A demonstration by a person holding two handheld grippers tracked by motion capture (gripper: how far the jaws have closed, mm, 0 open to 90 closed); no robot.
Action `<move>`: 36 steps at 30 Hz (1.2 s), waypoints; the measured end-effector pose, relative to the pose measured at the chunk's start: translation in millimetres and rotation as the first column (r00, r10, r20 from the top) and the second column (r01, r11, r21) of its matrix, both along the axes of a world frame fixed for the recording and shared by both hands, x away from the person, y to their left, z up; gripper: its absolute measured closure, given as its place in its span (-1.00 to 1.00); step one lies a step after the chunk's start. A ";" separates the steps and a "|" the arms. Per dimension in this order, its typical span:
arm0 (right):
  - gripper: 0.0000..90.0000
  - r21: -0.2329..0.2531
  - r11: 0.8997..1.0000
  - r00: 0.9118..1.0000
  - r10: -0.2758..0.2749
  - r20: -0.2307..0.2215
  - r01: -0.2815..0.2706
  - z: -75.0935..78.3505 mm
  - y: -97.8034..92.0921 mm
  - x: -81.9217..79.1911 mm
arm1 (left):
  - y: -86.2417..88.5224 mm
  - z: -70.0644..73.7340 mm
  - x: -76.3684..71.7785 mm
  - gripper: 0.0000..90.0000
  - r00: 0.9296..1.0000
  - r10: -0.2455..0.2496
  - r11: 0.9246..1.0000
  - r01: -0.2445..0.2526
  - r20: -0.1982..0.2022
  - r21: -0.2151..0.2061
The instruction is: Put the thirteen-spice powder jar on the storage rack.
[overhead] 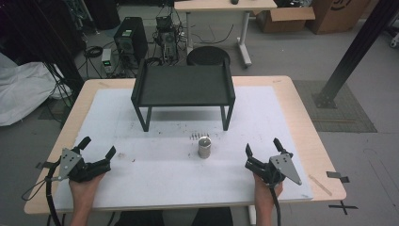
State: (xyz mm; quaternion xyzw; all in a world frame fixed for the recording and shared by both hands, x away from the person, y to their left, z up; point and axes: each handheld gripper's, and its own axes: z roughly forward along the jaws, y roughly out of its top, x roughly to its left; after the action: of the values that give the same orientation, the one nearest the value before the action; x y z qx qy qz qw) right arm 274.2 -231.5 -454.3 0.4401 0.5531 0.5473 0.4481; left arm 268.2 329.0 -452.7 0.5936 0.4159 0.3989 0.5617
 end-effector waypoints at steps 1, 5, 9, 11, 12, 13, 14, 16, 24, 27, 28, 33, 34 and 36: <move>-0.93 -0.001 1.000 1.000 0.000 0.000 0.000 0.0 0.1 0.0 | 0.2 -0.1 -0.2 -0.98 1.000 0.000 1.000 0.000 0.001 0.001; -0.93 -0.001 1.000 1.000 0.001 0.000 -0.001 0.0 0.1 0.0 | 0.4 -0.1 -0.2 -0.98 1.000 -0.001 1.000 0.001 0.002 -0.002; -0.95 0.000 1.000 1.000 0.001 0.001 -0.001 0.0 0.0 0.0 | 0.2 0.0 0.1 -0.97 1.000 -0.001 1.000 0.001 0.000 -0.003; -0.95 -0.001 1.000 1.000 0.002 0.001 -0.002 0.0 0.1 -0.1 | 0.3 0.1 0.3 -0.97 1.000 0.001 1.000 -0.001 -0.004 0.001; -0.95 -0.001 1.000 1.000 0.002 0.001 -0.002 0.0 0.2 0.0 | 0.1 0.2 0.5 -0.97 1.000 0.001 1.000 -0.001 -0.006 0.002; -0.95 -0.001 1.000 1.000 0.002 0.000 -0.002 0.1 0.2 0.0 | -0.2 0.2 0.6 -0.97 1.000 0.001 1.000 -0.001 -0.007 0.001; -0.96 -0.001 1.000 1.000 0.001 0.000 -0.001 0.1 0.1 0.0 | -0.2 0.3 0.7 -0.97 1.000 0.001 1.000 -0.001 -0.008 0.003; -0.96 0.000 1.000 1.000 0.002 -0.001 -0.002 0.1 0.0 0.2 | -0.3 0.3 0.8 -0.97 1.000 0.001 1.000 -0.001 -0.009 0.003; -0.99 -0.003 1.000 1.000 0.016 -0.007 -0.016 0.4 0.0 0.8 | 0.1 0.3 0.8 -0.97 1.000 -0.002 1.000 0.002 -0.008 0.001; -1.00 -0.004 1.000 1.000 0.014 -0.005 -0.014 0.5 -0.1 1.0 | 0.2 0.4 0.9 -0.97 1.000 -0.004 1.000 0.004 -0.007 0.002; -1.00 -0.003 1.000 1.000 0.014 -0.004 -0.014 0.5 -0.3 1.0 | 0.3 0.3 1.0 -0.97 1.000 -0.006 1.000 0.006 -0.006 0.001; -1.00 0.000 1.000 1.000 0.013 -0.012 -0.013 0.8 -0.5 1.7 | -0.1 0.4 1.1 -0.97 1.000 -0.006 1.000 0.006 -0.009 0.002; -1.00 0.000 1.000 1.000 0.013 -0.013 -0.013 0.9 -0.4 1.8 | -0.1 0.4 1.1 -0.97 1.000 -0.006 1.000 0.006 -0.008 0.003; -1.00 0.001 1.000 1.000 0.014 -0.017 -0.014 1.0 -0.7 2.0 | 0.0 0.4 1.0 -0.97 1.000 -0.006 1.000 0.006 -0.008 0.002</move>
State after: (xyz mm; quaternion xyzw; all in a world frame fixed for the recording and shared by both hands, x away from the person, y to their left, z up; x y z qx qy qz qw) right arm 276.2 -232.2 -453.3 0.4411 0.5596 0.5471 0.4393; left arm 269.2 329.0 -452.3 0.5969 0.4160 0.3954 0.5606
